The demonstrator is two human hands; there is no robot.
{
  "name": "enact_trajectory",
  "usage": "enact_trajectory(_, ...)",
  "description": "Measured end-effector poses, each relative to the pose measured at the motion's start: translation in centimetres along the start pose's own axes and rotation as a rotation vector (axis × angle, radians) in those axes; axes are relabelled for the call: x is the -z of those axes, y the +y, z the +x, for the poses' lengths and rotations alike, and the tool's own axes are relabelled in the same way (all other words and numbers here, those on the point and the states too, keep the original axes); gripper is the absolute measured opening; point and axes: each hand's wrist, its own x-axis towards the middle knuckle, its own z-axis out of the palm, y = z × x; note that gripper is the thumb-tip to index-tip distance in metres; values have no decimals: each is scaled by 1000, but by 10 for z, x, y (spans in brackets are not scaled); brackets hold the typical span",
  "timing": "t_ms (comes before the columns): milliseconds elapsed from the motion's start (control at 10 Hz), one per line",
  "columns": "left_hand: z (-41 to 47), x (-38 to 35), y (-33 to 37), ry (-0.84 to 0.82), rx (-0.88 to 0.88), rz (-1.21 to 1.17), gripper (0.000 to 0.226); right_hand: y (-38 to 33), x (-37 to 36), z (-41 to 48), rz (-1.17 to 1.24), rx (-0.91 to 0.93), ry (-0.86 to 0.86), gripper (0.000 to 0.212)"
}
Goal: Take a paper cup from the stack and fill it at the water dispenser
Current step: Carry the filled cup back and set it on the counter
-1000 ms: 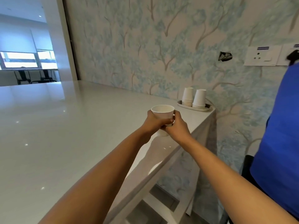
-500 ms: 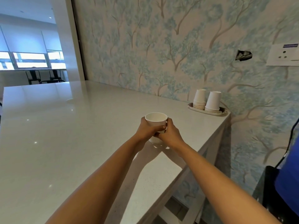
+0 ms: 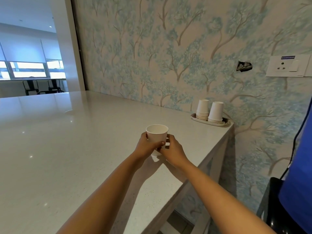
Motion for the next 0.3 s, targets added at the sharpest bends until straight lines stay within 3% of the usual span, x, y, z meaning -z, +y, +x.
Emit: enact_trajectory(300, -17, 2, -3, 89, -23, 68, 70, -2, 8, -18, -7, -22, -32, 49)
